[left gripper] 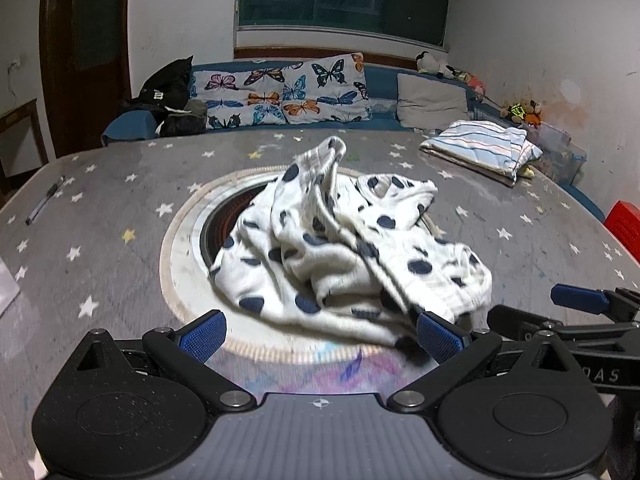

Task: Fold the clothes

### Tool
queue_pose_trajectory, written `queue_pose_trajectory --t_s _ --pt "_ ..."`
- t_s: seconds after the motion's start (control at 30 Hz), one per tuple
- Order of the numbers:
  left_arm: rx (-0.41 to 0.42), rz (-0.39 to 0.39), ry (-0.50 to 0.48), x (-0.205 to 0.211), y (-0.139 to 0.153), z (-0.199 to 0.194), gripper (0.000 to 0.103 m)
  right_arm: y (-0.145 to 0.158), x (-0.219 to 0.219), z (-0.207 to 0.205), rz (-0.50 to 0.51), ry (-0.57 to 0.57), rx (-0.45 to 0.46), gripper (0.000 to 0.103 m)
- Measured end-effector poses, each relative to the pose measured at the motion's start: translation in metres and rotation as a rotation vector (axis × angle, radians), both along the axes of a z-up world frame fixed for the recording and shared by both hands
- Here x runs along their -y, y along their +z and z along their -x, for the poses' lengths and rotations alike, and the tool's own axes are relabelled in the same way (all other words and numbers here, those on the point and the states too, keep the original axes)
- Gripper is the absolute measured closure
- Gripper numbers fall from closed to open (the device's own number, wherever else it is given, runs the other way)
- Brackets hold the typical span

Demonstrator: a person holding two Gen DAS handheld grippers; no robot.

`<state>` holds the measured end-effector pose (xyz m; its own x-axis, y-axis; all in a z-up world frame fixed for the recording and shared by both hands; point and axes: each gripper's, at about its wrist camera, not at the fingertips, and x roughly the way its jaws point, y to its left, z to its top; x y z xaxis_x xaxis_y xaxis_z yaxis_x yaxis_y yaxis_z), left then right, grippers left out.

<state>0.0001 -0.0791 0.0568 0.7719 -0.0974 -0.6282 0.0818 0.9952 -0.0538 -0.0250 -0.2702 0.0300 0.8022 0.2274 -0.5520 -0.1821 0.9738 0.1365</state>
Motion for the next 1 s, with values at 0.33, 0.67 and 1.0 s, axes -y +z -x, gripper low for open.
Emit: queue_pose_trajectory --t_s 0.33,0.67,1.0 --pt "0.048 -0.041 -0.003 0.004 0.022 -0.048 0.001 -0.001 -0.001 -0.019 -0.021 0.032 -0.026 0.018" --pt "0.066 -0.124 -0.014 0.024 0.029 -0.118 0.009 -0.002 0.004 -0.033 -0.059 0.044 -0.055 0.027" --pt "-0.021 -0.092 -0.017 0.024 0.014 -0.164 0.067 -0.008 0.011 -0.04 -0.112 0.059 -0.097 0.042"
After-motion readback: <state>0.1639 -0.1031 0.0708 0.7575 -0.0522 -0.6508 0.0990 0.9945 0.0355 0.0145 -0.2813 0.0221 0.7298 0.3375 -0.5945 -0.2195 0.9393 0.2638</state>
